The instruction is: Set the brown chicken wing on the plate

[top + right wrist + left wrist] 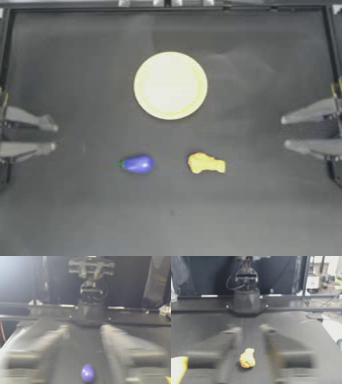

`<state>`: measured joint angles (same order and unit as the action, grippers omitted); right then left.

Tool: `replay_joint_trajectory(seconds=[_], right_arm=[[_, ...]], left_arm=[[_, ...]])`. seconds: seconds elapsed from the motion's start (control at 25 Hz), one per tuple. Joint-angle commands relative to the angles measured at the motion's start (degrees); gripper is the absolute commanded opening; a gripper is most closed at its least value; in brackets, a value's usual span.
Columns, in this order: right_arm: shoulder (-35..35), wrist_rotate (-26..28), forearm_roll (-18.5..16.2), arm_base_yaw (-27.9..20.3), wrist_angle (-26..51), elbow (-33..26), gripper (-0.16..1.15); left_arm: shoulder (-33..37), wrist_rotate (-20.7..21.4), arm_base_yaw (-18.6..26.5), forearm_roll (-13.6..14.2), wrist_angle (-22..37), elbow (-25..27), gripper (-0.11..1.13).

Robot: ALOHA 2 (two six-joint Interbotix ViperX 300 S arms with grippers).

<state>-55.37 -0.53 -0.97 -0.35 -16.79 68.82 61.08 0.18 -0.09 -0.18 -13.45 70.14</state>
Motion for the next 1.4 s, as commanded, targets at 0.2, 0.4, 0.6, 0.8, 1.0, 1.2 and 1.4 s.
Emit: replay_joint_trajectory(seconds=[0.2, 0.4, 0.6, 0.8, 1.0, 1.2, 1.4], right_arm=[[1.2, 0.3, 2.3, -0.6, 9.7, -5.1, 0.98], [6.4, 0.3, 4.7, -4.0, 25.3, -12.4, 0.99], [14.7, 0.4, 4.2, -5.7, 38.8, -20.9, 0.99], [24.1, 0.4, 4.0, -5.9, 48.4, -28.1, 0.99], [32.8, 0.4, 2.7, -4.8, 54.4, -33.9, 0.99], [39.6, 0.7, 0.9, -3.0, 58.4, -38.4, 0.98], [45.4, 0.7, 0.7, -2.0, 59.9, -41.1, 0.99]], left_arm=[[-2.3, 0.0, 1.2, -0.1, 1.3, -1.7, 1.02], [-4.8, -0.1, 2.5, -0.1, 4.9, -3.8, 1.03], [-6.2, -0.1, 3.9, -0.1, 6.2, -4.4, 1.03], [-6.2, -0.3, 4.0, -0.2, 6.4, -4.2, 1.03], [-6.1, -0.3, 4.0, -0.2, 6.4, -4.3, 1.03], [-6.2, -0.2, 4.2, -0.2, 6.5, -4.3, 1.03], [-6.1, -0.2, 4.2, -0.2, 6.5, -4.1, 1.03]])
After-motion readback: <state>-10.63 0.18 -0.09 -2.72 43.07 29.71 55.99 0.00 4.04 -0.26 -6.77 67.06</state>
